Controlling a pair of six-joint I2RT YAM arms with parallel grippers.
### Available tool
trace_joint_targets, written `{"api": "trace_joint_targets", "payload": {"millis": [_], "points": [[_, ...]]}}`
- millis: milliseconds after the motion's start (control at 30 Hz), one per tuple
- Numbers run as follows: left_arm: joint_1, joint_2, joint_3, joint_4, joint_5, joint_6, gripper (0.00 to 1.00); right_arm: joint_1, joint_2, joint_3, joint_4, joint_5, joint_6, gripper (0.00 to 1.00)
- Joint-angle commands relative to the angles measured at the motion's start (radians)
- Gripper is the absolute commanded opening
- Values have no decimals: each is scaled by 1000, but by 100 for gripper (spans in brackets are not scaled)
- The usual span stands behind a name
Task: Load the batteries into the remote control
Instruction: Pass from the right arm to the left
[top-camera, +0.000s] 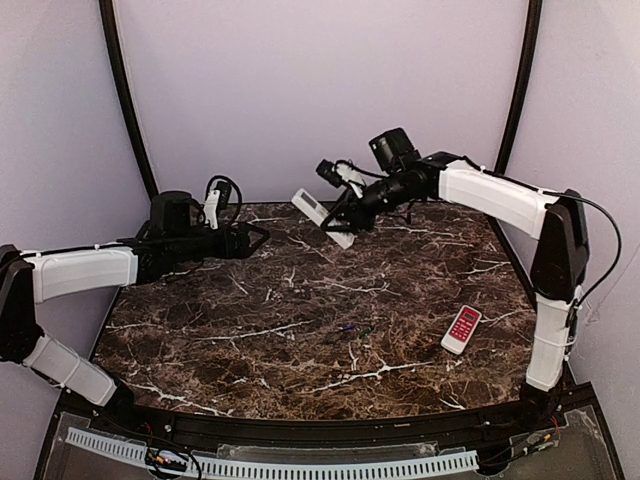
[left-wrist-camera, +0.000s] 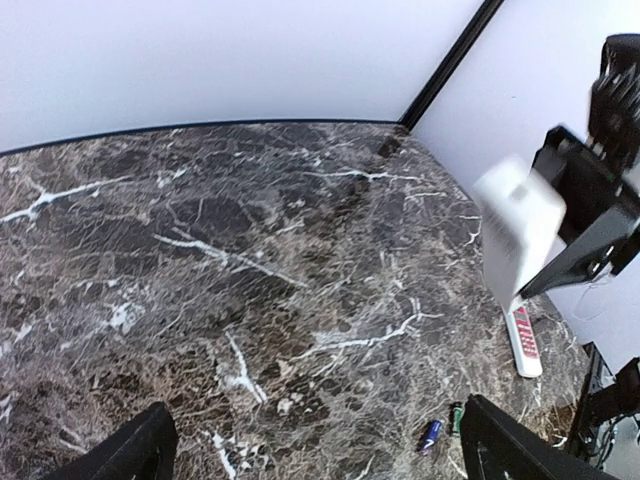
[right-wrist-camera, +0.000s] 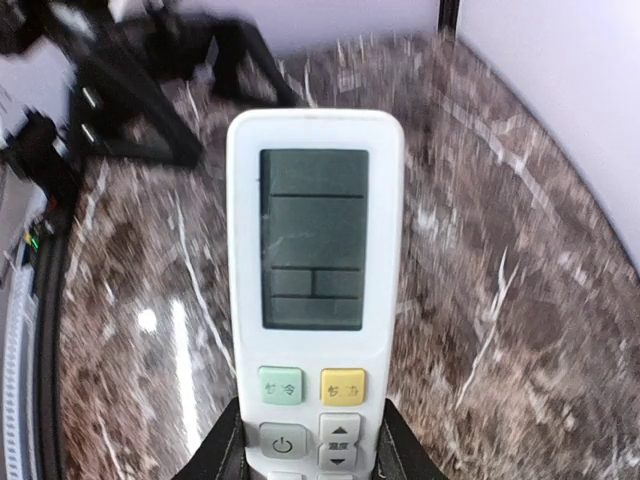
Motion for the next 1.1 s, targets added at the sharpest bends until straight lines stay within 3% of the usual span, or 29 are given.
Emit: {"api": "trace_joint_targets", "payload": {"millis": [0, 300, 533, 800, 1067], "points": [[-26, -77, -38, 177, 131, 25, 97, -18, -151, -98, 368, -300, 201, 5], [-147, -104, -38, 423, 300, 25, 89, -21, -261, -335, 1024, -595, 647, 5], [-219, -56, 21, 471, 325, 28, 82, -21, -228, -446, 1570, -698, 1041, 5], [-268, -21, 80, 461, 250, 41, 77, -22, -196, -491, 1838, -681, 1227, 5], [-334, 37, 177, 348, 215, 128, 75, -21, -172, -502, 1903, -646, 1275, 6]]}}
